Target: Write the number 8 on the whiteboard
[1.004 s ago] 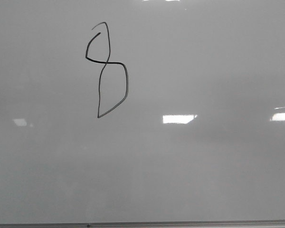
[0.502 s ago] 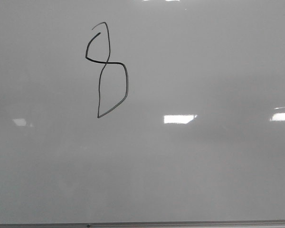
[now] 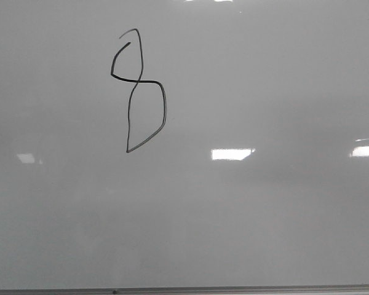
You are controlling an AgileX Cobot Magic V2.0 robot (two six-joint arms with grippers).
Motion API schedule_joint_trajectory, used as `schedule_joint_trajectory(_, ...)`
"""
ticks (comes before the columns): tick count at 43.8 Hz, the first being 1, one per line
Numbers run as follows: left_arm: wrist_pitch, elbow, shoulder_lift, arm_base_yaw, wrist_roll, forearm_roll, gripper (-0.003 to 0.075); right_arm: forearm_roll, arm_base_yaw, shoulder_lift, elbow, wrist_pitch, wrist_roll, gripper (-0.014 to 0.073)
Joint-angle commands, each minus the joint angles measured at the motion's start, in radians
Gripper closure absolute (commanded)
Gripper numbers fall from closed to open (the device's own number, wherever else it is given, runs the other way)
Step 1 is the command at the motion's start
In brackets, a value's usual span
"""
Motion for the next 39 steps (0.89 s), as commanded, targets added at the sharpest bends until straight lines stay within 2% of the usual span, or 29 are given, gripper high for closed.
schedule_joint_trajectory(1,-0.035,-0.014,-0.102,0.001,-0.01,-0.001,0.0239,0.026,-0.006,0.009,-0.023,-0.062,-0.003,0.0665)
schedule_joint_trajectory(6,-0.041,0.035,-0.232,-0.001,-0.01,-0.005,0.0269,0.026,-0.006,0.009,-0.023,-0.062,-0.003,0.0665)
schedule_joint_trajectory(12,-0.056,0.12,-0.429,-0.001,-0.01,-0.005,0.0374,0.026,-0.006,0.009,-0.023,-0.062,-0.003,0.0665)
schedule_joint_trajectory(26,-0.064,0.264,-0.83,-0.001,-0.01,-0.039,0.0742,0.029,-0.006,0.009,-0.023,-0.056,-0.003,0.0665)
schedule_joint_trajectory(39,-0.069,0.272,-0.95,-0.001,-0.01,-0.039,0.0741,0.029,-0.006,0.009,-0.023,-0.055,-0.003,0.0665)
